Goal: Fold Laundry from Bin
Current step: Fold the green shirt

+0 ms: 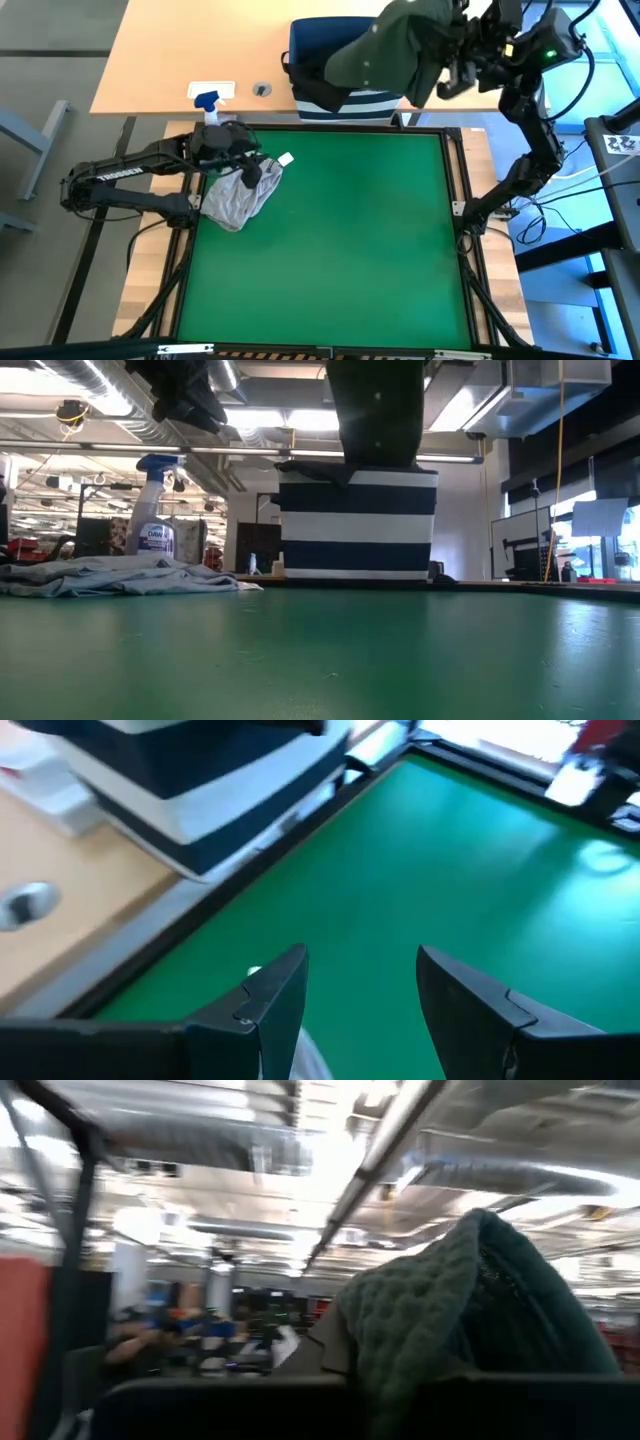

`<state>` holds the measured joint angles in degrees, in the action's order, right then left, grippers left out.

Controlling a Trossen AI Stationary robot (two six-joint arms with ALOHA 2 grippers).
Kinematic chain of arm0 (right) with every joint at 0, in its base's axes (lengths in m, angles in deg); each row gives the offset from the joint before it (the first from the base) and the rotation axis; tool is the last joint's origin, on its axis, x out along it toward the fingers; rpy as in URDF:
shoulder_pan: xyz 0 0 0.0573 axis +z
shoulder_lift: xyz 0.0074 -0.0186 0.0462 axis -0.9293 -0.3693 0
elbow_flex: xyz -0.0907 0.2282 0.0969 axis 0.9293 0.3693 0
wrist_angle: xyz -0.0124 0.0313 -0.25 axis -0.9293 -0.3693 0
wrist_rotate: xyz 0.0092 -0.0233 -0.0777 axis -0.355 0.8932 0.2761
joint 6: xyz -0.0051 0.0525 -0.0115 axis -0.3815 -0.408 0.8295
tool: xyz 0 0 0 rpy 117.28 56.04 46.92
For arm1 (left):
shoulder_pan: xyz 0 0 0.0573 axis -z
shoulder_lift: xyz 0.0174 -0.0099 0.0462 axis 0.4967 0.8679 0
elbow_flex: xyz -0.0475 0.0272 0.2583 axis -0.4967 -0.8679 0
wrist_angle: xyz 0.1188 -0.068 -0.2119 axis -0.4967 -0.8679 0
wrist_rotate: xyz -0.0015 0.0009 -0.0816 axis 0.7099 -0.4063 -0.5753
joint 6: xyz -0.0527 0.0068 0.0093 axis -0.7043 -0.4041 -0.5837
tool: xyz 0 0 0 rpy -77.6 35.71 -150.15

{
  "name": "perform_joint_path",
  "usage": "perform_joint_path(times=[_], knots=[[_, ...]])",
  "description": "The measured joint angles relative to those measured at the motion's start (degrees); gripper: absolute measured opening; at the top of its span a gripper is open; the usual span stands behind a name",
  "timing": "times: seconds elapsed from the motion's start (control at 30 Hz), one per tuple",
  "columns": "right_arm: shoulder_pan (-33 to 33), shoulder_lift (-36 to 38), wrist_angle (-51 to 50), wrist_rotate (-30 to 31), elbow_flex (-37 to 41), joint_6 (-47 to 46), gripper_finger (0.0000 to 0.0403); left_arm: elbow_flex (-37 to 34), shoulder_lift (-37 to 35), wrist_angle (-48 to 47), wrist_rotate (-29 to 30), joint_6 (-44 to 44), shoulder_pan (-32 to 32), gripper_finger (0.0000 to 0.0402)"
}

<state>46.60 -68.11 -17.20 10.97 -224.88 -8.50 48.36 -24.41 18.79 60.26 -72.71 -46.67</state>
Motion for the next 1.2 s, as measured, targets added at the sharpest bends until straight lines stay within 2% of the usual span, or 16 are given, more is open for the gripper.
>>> perform_joint_path(times=[0.07,0.2,0.4,0.67,0.8,0.97,1.1,1.2], knots=[[1.0,0.2,-0.8,-2.0,0.0,-0.2,0.0009,0.0,0.0,1.1,-2.0,-0.8,0.0,0.0183],[3.5,0.2,-5.9,-4.0,0.0,2.4,0.0004,0.0,0.0,2.4,-2.3,-2.3,0.9,0.0183],[6.5,0.1,-18.6,-6.2,0.0,11.7,0.0005,0.0,0.0,5.4,-1.5,-5.1,6.6,0.0183],[12.7,-2.0,-34.9,-6.1,0.1,19.9,0.0003,0.0,1.0,9.5,6.5,-10.1,17.7,0.0183],[16.1,-4.3,-40.7,-3.8,0.1,24.8,0.0002,0.1,3.0,9.2,10.3,-14.7,22.3,0.0183],[20.3,-8.2,-44.6,0.5,1.1,26.8,0.0002,0.1,6.8,8.9,11.9,-20.6,26.9,0.0183],[24.6,-9.6,-46.5,3.6,5.5,27.2,0.0002,0.1,9.0,8.0,13.0,-26.3,29.9,0.0183],[28.2,-9.6,-45.0,5.8,12.2,27.2,0.0002,0.1,9.8,6.4,13.6,-30.8,31.6,0.0183]])
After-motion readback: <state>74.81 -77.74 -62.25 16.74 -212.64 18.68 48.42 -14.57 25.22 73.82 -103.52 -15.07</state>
